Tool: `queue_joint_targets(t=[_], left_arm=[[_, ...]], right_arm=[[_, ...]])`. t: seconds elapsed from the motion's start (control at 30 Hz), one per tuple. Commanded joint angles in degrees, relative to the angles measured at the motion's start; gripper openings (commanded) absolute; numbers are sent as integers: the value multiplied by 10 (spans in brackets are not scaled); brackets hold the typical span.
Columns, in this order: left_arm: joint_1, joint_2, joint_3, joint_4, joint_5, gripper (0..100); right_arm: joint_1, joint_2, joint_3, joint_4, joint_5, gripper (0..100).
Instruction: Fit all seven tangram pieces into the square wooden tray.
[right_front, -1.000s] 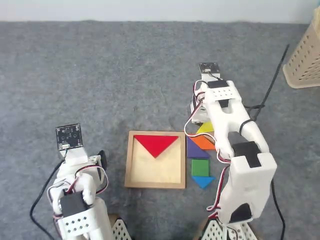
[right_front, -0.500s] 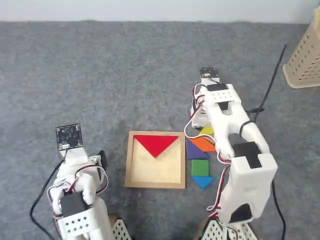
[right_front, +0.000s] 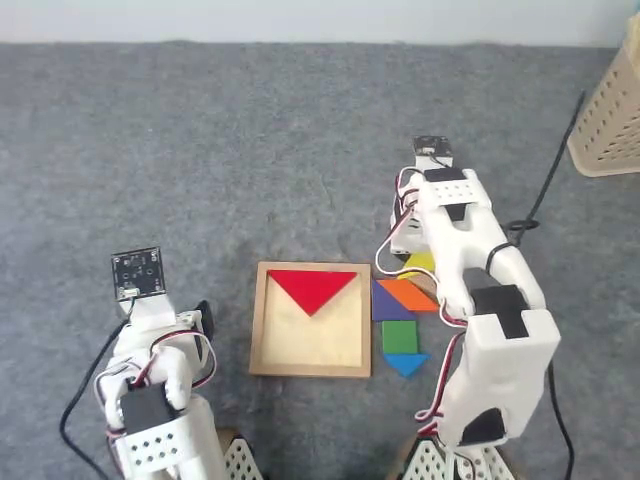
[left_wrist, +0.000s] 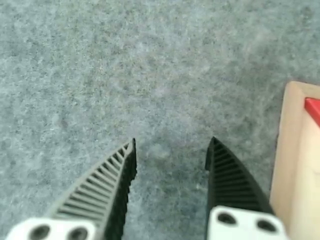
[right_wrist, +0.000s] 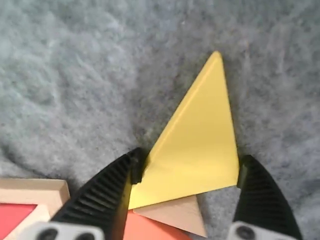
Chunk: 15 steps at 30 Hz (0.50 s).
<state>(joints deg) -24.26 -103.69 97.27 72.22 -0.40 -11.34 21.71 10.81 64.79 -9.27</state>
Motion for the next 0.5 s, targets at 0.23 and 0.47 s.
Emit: queue_joint_targets(t=[0.23, 0.47], left_arm=[[3, -8, -7, 3, -4, 216], [3, -8, -7, 3, -4, 216]], right_arm=[[48, -130, 65, -30, 52, 238], [48, -272, 179, -95, 64, 220]])
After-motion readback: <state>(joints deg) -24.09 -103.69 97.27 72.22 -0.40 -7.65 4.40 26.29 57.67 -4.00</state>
